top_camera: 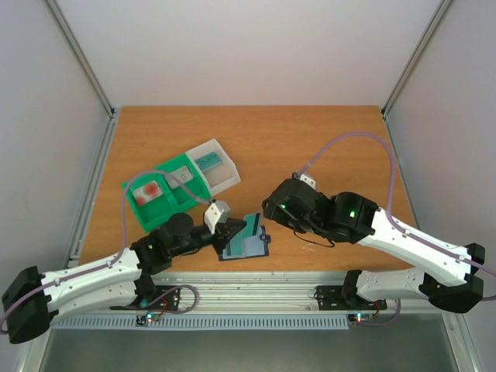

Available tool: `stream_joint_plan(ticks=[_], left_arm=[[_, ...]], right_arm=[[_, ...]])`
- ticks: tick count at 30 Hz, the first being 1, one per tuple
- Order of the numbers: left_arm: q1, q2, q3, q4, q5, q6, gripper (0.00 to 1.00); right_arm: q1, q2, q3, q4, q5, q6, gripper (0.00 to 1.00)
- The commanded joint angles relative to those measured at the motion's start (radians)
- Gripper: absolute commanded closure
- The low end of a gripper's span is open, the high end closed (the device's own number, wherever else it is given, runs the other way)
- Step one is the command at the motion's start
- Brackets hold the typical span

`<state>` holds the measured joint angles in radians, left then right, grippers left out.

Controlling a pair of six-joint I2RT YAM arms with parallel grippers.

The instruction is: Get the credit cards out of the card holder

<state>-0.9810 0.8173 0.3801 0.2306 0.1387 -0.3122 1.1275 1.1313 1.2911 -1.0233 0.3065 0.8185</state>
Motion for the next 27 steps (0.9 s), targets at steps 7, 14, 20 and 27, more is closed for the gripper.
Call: stream_joint_plan(ticks=[7,14,20,27], left_arm=[[-0.133,0.032,-0.044,0.217,-0.136,0.26,1.0],[-0.165,0.046,-0.054,0.249,-0.185,0.304,0.99],[-0.171,0.038,-0.079,0.301,-0.175,0.309,1.0],[-0.171,0.039,-0.087,0.308,-0.167,0.348,1.0]], right_arm=[[0.005,0.087,0.094,-0.119,-0.07,0.25,0.44],[0.003,0.092,0.047,-0.118,-0.069,0.35,0.45],[0.003,0.098,0.019,-0.085,-0.082,0.375,0.49],[0.003,0.133,0.012,-0.065,-0.111,0.402,0.5]])
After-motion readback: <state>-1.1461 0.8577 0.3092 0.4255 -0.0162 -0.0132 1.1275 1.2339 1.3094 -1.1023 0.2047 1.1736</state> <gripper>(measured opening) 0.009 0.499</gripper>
